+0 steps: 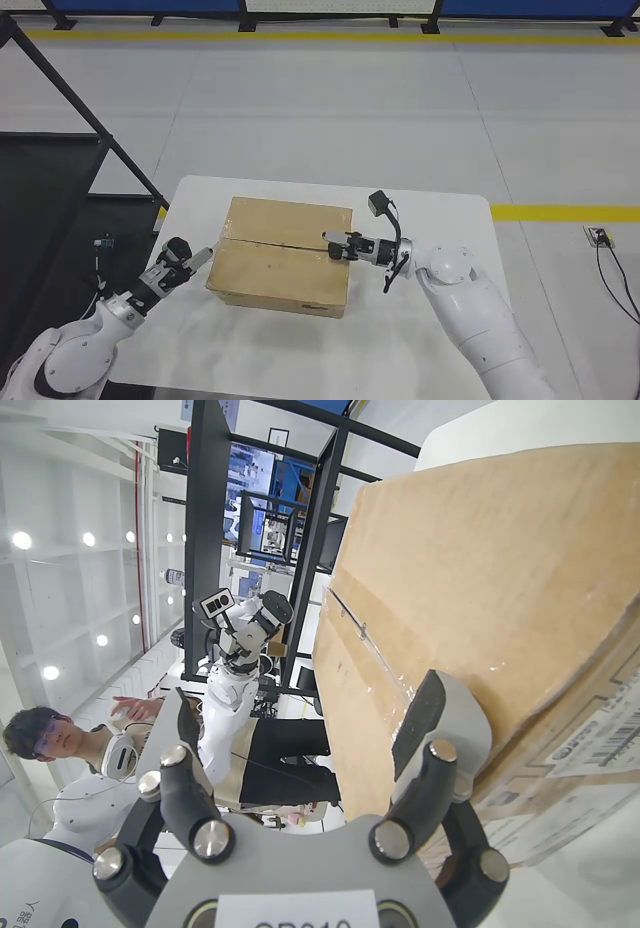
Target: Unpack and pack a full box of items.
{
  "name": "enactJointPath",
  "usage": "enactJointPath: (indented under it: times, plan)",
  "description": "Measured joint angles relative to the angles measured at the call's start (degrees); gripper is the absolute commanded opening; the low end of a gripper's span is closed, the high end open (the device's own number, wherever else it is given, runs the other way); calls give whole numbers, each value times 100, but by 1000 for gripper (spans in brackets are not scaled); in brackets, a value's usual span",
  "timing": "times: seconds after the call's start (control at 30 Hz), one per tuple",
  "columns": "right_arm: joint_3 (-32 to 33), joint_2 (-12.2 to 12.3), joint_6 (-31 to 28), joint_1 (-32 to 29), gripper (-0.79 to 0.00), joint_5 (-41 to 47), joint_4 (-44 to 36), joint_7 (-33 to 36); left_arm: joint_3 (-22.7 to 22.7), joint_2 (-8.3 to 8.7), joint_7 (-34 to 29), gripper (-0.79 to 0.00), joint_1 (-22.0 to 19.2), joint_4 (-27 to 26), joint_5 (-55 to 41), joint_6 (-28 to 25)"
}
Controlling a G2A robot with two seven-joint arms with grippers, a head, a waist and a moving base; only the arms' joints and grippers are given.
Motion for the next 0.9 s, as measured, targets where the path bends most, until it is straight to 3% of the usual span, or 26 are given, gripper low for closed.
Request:
enactJointPath:
  times: [0.17, 0.4, 0.7, 0.9]
  plan:
    - [0, 0, 0, 0, 0, 0, 0, 0, -18, -12, 52, 0, 37, 68, -95, 50]
    - [0, 0, 0, 0, 0, 0, 0, 0, -75, -111, 265, 0, 454, 425, -1324, 137]
    - [0, 0, 0, 0, 0, 0, 0, 0, -138, -204, 12, 0, 1058, 976, -2595, -110]
    - [0, 0, 0, 0, 0, 0, 0, 0, -36, -223, -89, 0, 1028, 1015, -2408, 97]
